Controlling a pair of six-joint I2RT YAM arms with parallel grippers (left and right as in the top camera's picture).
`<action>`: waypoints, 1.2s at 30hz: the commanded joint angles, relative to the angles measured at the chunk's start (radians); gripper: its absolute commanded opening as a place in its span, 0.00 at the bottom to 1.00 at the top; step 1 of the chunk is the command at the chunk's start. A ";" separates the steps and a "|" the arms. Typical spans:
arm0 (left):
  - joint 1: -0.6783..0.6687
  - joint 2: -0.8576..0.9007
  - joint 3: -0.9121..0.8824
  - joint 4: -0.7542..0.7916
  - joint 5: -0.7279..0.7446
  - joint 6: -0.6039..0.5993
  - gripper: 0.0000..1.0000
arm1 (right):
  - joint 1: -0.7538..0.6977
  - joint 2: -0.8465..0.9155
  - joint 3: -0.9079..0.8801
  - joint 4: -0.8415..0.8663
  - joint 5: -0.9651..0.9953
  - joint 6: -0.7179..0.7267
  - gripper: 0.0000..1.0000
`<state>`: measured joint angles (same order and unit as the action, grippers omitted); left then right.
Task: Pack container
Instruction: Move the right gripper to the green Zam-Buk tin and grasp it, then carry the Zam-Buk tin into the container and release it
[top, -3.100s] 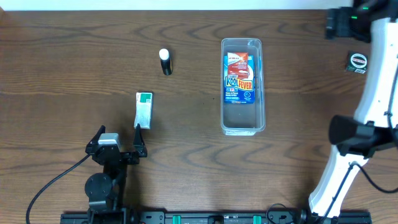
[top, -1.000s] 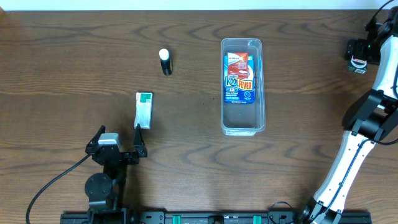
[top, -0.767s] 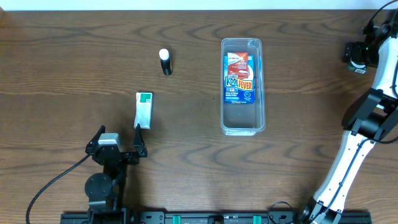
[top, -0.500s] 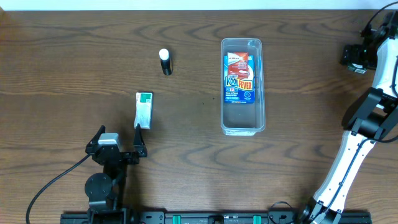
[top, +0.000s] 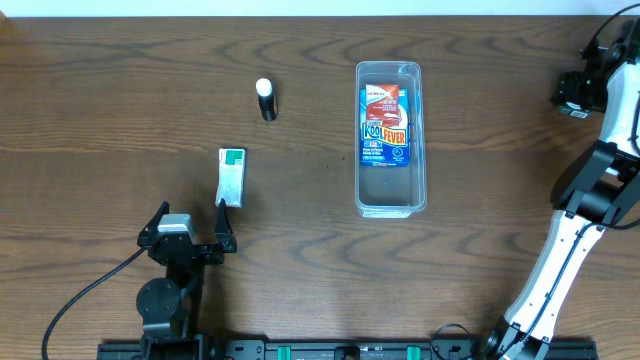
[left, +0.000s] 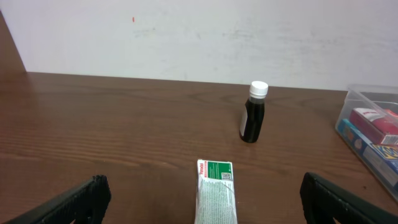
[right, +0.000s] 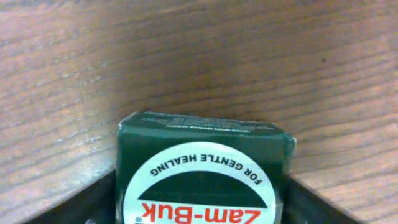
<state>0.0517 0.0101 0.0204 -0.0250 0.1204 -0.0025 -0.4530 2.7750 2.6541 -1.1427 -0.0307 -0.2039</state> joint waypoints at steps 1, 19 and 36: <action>0.006 -0.006 -0.016 -0.035 0.011 0.006 0.98 | -0.010 0.025 -0.010 -0.001 0.004 -0.003 0.59; 0.006 -0.006 -0.016 -0.035 0.011 0.006 0.98 | 0.002 -0.084 -0.008 -0.037 -0.089 0.035 0.61; 0.006 -0.006 -0.016 -0.035 0.011 0.006 0.98 | 0.167 -0.360 -0.007 -0.237 -0.364 0.125 0.59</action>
<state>0.0517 0.0101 0.0204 -0.0254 0.1204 -0.0025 -0.3450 2.4882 2.6419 -1.3571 -0.3145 -0.1089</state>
